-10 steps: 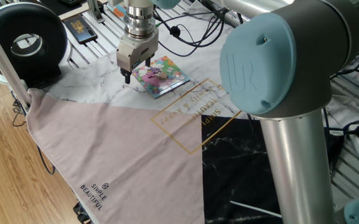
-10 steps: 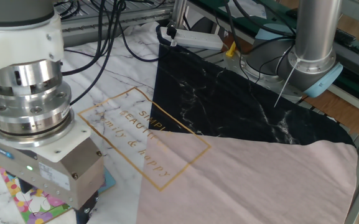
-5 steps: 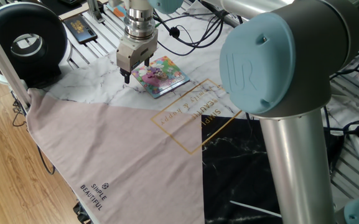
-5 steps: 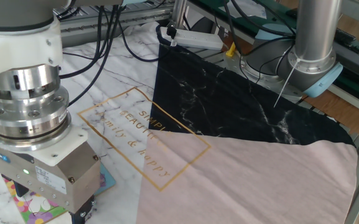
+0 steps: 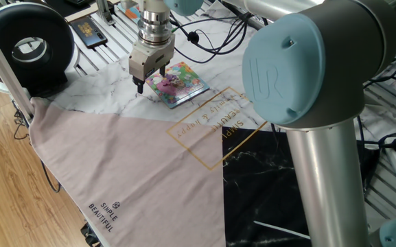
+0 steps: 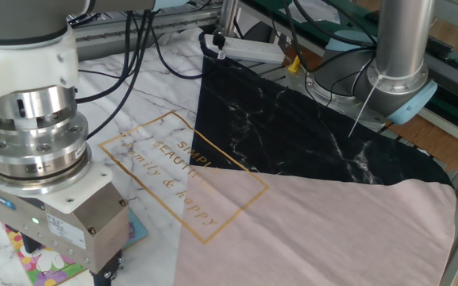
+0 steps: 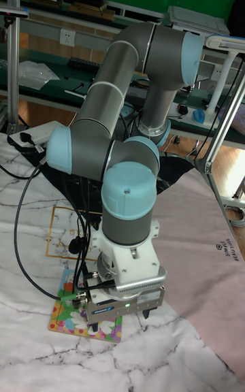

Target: Assemble one piece of a puzzle

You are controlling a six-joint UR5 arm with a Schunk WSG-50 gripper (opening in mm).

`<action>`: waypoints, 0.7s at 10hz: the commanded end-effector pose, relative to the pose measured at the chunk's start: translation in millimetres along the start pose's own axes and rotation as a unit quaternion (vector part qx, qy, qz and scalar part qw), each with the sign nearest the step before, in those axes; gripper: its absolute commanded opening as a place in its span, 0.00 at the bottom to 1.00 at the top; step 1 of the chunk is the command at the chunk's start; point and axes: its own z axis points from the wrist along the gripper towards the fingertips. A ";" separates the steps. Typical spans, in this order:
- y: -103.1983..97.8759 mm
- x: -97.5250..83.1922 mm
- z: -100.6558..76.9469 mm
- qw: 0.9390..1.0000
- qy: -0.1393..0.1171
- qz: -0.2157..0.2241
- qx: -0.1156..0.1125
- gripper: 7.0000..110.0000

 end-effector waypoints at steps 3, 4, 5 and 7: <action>2.2 4.6 -1.1 1.000 0.008 0.011 -0.008 0.79; 2.3 4.9 -1.1 1.000 0.008 0.012 -0.008 0.79; 2.5 5.7 -1.2 1.000 0.010 0.013 -0.009 0.79; 3.0 7.1 -1.2 1.000 0.013 0.015 -0.009 0.79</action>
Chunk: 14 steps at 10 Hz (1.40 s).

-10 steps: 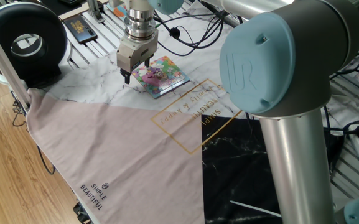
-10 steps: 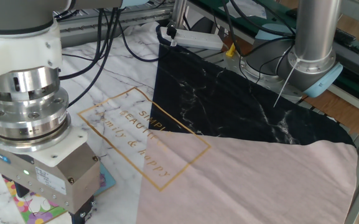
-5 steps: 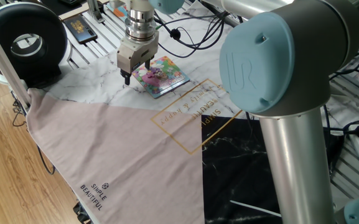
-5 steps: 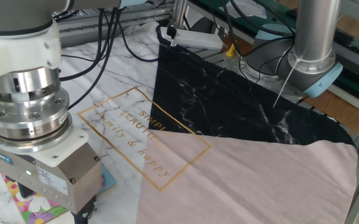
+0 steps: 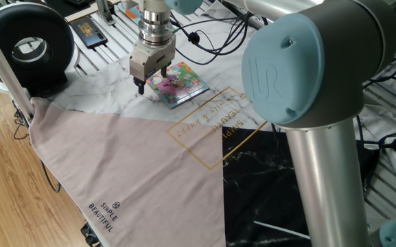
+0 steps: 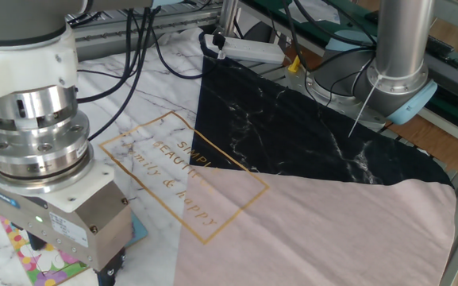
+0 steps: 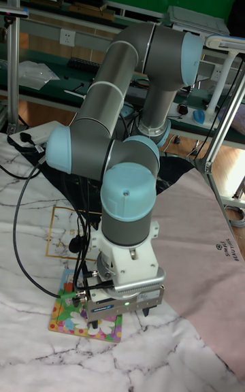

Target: Assemble one piece of a puzzle

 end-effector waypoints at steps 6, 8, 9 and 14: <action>-8.1 1.4 -5.8 1.000 0.006 -0.001 0.020 0.79; -11.9 8.3 -6.2 1.000 0.011 -0.004 0.022 0.79; -14.5 13.4 -4.3 1.000 0.014 -0.005 0.021 0.79; -20.3 24.8 -3.7 1.000 0.018 -0.006 0.022 0.79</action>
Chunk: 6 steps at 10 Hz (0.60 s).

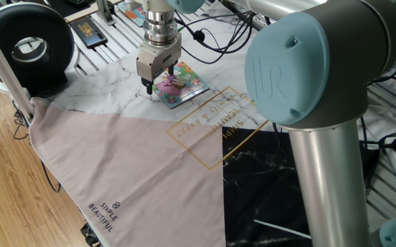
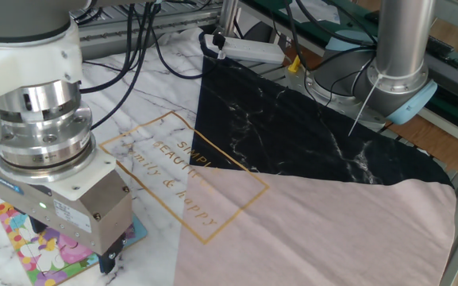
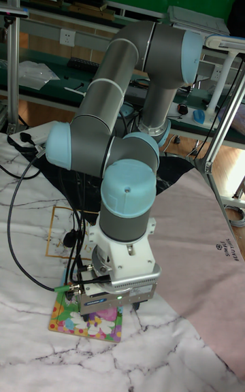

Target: Assemble one piece of a puzzle

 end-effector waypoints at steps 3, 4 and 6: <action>3.2 4.9 -0.2 1.000 0.000 0.007 -0.014 0.79; 5.5 4.4 -0.2 1.000 0.000 0.008 -0.019 0.79; 7.1 4.4 -0.4 1.000 0.001 0.010 -0.022 0.79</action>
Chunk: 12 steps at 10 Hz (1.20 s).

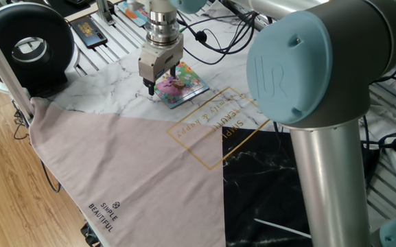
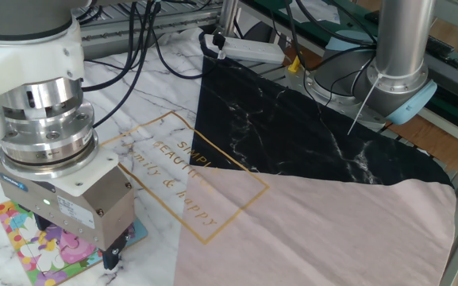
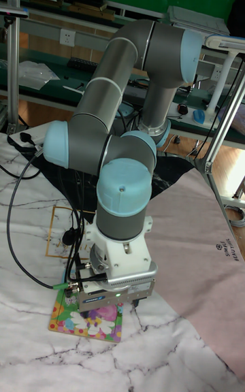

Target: Assemble one piece of a puzzle

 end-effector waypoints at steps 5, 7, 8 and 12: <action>-9.6 3.9 -6.1 1.000 0.011 0.000 0.023 0.79; 14.7 6.7 -17.5 0.999 0.026 0.022 -0.007 0.79; 26.6 2.6 -19.4 0.999 0.021 0.030 -0.027 0.79; 34.6 -8.7 -16.3 0.999 0.008 0.031 -0.043 0.79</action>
